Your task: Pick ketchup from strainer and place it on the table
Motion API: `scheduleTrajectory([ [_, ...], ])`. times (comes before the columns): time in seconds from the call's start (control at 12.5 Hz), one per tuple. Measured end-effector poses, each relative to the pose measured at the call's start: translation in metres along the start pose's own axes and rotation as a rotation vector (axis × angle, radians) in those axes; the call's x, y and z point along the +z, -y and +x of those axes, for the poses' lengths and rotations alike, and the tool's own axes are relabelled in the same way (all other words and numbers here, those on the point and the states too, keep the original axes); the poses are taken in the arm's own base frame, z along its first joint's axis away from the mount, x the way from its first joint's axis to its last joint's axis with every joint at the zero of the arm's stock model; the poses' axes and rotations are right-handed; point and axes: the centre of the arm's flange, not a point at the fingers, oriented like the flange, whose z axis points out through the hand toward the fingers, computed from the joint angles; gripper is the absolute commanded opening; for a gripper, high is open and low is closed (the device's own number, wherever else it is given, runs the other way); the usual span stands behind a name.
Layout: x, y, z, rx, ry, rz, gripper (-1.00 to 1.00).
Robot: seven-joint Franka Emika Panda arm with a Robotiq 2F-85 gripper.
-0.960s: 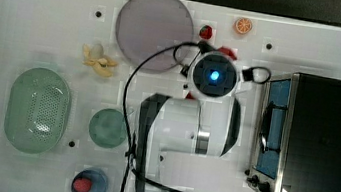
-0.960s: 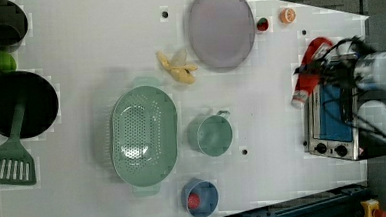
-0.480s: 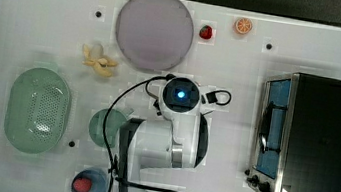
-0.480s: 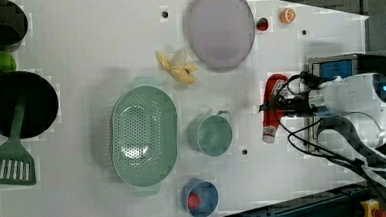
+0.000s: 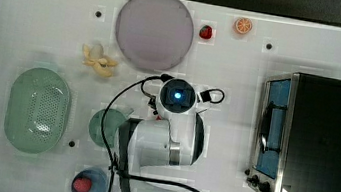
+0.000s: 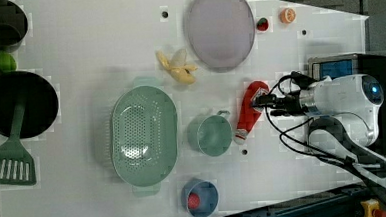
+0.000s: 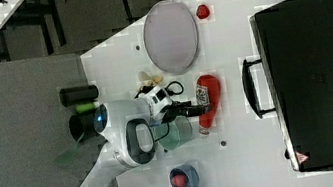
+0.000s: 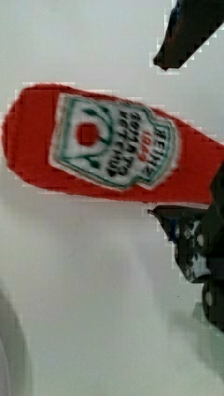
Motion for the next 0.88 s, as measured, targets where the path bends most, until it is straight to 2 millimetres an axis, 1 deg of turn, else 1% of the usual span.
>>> scheduleTrajectory([
  [0.16, -0.015, -0.005, 0.005, 0.012, -0.029, -0.004, 1.0],
  [0.24, -0.03, -0.008, 0.011, 0.027, -0.039, -0.008, 1.0],
  [0.32, -0.05, -0.01, 0.017, 0.052, -0.044, -0.011, 1.0],
  [0.4, -0.075, -0.012, 0.024, 0.071, -0.056, -0.02, 1.0],
  [0.56, -0.137, -0.011, 0.039, 0.167, -0.058, 0.037, 1.0],
  [0.88, -0.28, -0.016, 0.054, 0.277, -0.108, 0.111, 1.0],
])
